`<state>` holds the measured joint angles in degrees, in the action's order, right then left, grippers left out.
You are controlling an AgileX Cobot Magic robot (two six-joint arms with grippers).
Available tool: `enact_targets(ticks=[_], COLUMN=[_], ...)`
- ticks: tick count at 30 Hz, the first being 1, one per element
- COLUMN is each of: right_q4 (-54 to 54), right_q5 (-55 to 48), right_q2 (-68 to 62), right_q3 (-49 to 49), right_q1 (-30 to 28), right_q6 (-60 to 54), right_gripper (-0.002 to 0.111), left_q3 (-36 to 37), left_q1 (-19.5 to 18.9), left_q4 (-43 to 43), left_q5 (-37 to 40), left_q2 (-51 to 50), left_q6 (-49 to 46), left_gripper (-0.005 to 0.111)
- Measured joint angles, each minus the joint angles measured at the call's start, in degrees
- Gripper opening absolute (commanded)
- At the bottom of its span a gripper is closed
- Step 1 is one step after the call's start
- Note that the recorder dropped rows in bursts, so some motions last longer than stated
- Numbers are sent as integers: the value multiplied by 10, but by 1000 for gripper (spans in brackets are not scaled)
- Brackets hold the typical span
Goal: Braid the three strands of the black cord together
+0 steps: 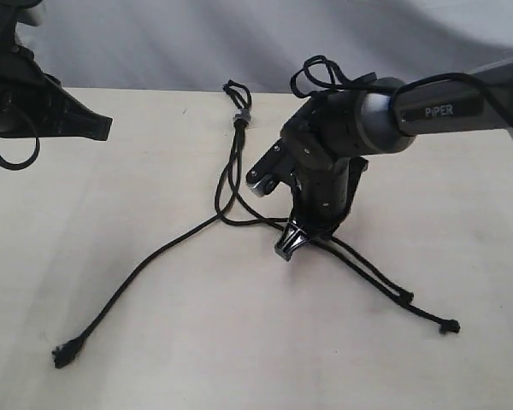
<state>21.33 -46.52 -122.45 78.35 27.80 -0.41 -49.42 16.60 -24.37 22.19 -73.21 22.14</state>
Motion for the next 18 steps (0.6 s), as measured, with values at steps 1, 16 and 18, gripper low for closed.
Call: enact_targets(ticks=[1,16,18], right_q4=[-37,-228,-213], right_q5=[-21,-61,-60], right_q2=[1,107,124], right_q3=[2,-3,-3], right_q1=[6,129,110], right_q6=[-18,-226,-218], right_gripper=[0,0,0], left_q3=[0,0,0], left_q1=[0,0,0], left_q4=[0,0,0], left_q5=[0,2,2], left_q2=[0,0,0], left_q6=[0,0,0], left_gripper=[0,0,0])
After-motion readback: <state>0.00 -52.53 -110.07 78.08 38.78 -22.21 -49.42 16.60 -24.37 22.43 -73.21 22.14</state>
